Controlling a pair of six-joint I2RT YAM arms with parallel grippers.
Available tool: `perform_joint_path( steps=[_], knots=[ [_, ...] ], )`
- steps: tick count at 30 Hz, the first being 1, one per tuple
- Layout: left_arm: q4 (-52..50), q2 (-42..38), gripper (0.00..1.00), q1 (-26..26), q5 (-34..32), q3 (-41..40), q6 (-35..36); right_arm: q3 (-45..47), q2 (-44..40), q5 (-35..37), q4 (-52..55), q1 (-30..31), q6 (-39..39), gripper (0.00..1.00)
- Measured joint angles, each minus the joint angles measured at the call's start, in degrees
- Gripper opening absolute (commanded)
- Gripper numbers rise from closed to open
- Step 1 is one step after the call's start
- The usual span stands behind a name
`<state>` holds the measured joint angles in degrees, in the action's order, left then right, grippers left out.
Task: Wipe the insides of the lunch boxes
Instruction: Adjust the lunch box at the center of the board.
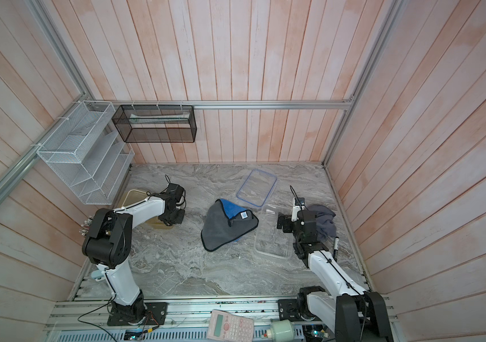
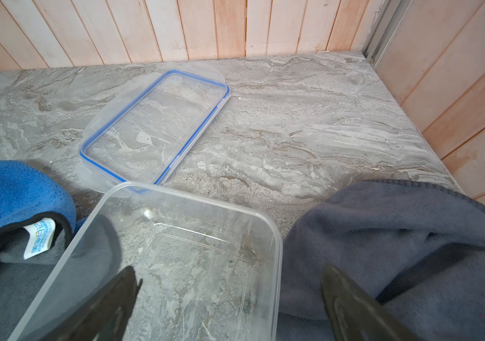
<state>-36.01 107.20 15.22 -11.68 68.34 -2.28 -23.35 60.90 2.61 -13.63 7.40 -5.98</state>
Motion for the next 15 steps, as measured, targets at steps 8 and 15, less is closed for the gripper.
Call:
perform_joint_path(
  steps=[8, 15],
  knots=[
    [0.57, 0.09, 0.13, 4.76, 4.52, 0.0, -0.33, -0.02, 0.59, -1.38, 0.11, 0.0, -0.22, 0.99],
    [1.4, 0.33, 0.21, 8.37, 8.09, 0.02, -4.52, -0.07, 2.12, -4.24, -0.04, -0.07, -1.27, 0.98]
  ],
)
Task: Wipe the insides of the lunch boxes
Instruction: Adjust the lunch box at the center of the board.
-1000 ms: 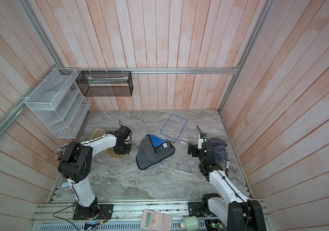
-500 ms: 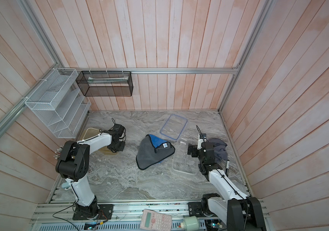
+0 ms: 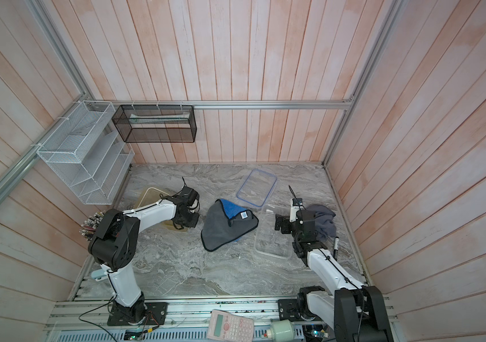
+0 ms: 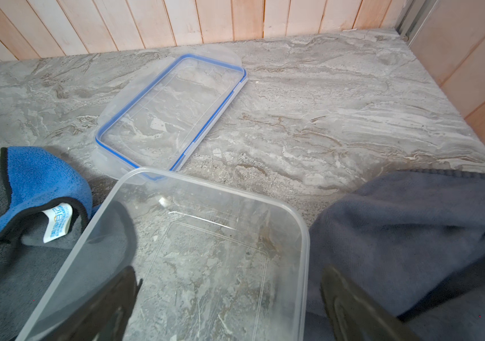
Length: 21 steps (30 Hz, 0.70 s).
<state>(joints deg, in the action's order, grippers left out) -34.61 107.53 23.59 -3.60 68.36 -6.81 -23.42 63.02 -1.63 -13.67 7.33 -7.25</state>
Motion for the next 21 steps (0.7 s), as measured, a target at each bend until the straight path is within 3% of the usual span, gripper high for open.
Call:
perform_joint_path(
  steps=[11, 17, 21],
  knots=[
    [1.25, -0.94, 0.75, 0.07, 1.81, -0.02, -3.65, 2.12, -4.5, -0.79, -7.13, -1.66, 1.09, 0.98],
    [3.74, -4.46, 0.94, 0.04, 1.86, -0.02, -4.17, 8.26, -6.05, -0.33, -13.68, -5.33, 2.95, 0.99],
    [5.38, -6.88, 1.0, 0.09, 1.86, -0.09, -4.63, 11.74, -6.01, 0.09, -19.8, -8.0, 4.5, 0.98]
  ],
)
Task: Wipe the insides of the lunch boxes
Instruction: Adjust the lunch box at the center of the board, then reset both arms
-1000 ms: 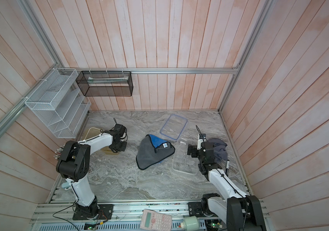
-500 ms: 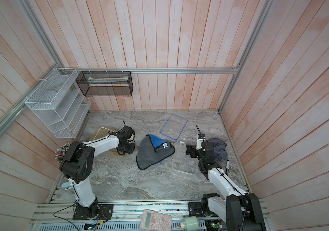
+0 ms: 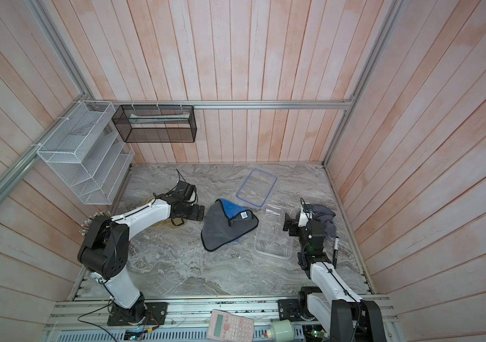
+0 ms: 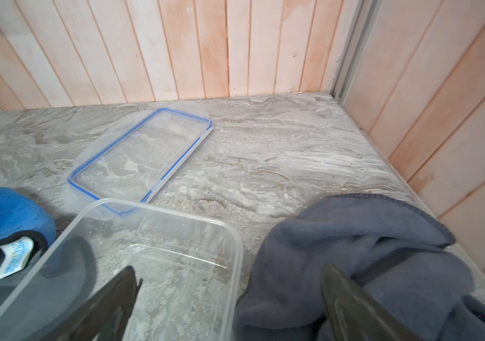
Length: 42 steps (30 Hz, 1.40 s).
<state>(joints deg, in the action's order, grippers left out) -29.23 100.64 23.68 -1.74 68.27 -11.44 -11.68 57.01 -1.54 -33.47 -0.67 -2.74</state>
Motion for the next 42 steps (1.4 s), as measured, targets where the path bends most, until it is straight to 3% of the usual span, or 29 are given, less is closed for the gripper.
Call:
perform_joint_path(
  steps=[7, 15, 21, 24, 28, 33, 42],
  knots=[
    [3.21, -6.25, 1.0, 0.85, -0.85, -2.14, -0.22, 4.55, 4.44, 0.33, -12.13, -3.89, 0.09, 0.99],
    [11.52, -22.49, 1.0, 0.5, -7.43, -12.46, 0.33, 4.11, 14.51, 0.17, -23.69, -4.02, -0.13, 0.98],
    [23.5, -33.31, 1.0, -6.4, -10.6, -24.17, 3.8, -1.07, 21.05, -0.11, -26.21, -4.31, -0.09, 0.98],
    [31.91, -36.09, 1.0, -9.18, -11.87, -31.28, 7.28, -0.5, 25.33, -0.28, -32.85, -4.31, -0.26, 0.98],
    [40.57, -35.63, 1.0, -13.38, -12.24, -36.94, 10.29, 1.33, 30.8, -0.46, -37.9, -4.31, -0.48, 0.99],
    [52.65, -31.95, 1.0, -18.01, -11.93, -40.94, 11.5, -0.61, 30.49, -1.03, -36.79, -4.31, -0.44, 0.99],
    [73.5, -19.69, 1.0, -22.6, -6.82, -47.52, 11.67, -1.11, 30.4, -1.33, -36.26, -4.31, -0.42, 0.98]
  ],
)
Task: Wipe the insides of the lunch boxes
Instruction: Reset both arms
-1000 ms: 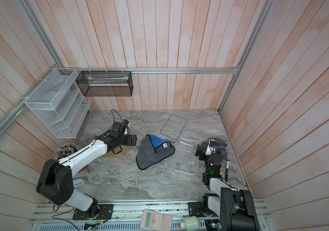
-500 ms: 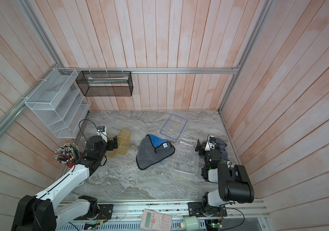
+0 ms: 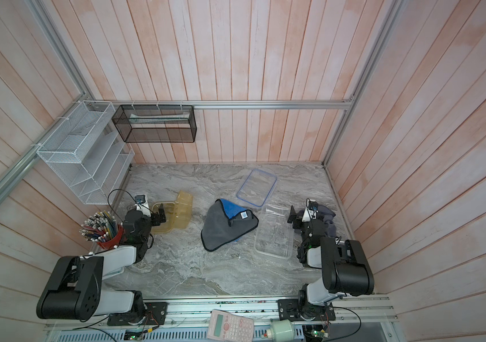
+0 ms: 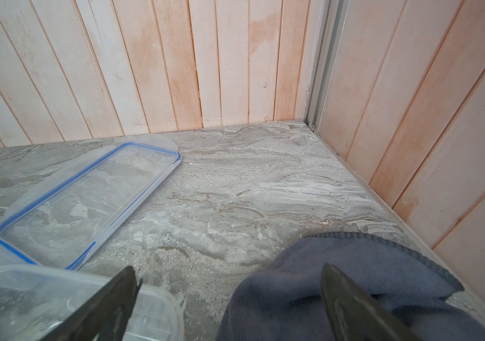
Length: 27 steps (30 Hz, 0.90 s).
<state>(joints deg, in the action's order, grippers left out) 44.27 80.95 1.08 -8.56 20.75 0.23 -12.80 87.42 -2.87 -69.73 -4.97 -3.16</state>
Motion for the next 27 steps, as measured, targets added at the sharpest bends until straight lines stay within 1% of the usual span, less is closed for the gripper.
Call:
perform_joint_path(
  steps=[6, 14, 27],
  knots=[
    [14.99, 6.95, 1.0, -0.5, 0.76, -5.66, -1.11, 0.0, 0.0, 0.07, 0.33, 0.13, 0.15, 0.98],
    [18.29, 7.56, 1.0, -1.07, 1.14, -5.33, -1.95, -0.02, 0.0, 0.46, 0.37, 0.76, 0.22, 0.99],
    [18.36, 7.56, 1.0, -1.07, 1.29, -5.33, -1.99, -0.15, 0.0, 0.66, 0.61, 0.81, 0.33, 0.99]
  ],
)
